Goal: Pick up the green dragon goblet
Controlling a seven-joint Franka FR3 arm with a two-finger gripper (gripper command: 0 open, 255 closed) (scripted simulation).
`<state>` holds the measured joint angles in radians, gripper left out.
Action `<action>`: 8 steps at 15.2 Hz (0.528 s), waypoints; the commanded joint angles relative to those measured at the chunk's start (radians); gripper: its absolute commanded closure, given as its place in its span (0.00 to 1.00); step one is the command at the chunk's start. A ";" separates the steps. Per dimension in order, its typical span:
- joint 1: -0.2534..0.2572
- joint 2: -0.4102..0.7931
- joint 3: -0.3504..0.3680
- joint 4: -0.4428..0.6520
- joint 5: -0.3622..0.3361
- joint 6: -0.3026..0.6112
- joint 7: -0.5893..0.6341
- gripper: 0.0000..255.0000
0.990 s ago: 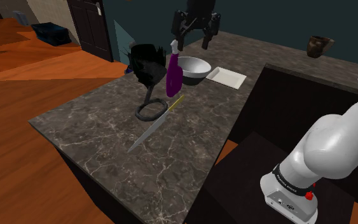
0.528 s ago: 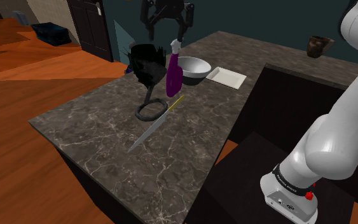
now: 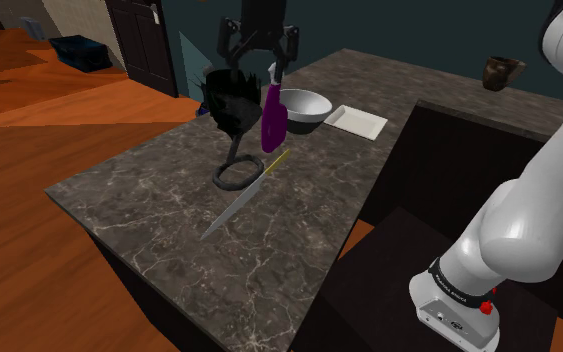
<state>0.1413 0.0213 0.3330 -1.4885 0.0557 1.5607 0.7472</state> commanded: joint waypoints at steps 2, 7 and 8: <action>-0.001 -0.004 -0.001 -0.016 0.002 0.012 -0.002 1.00; -0.001 -0.006 -0.001 -0.018 0.002 0.013 -0.003 1.00; -0.001 -0.006 -0.001 -0.018 0.002 0.013 -0.003 1.00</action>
<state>0.1402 0.0150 0.3321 -1.5061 0.0579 1.5737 0.7446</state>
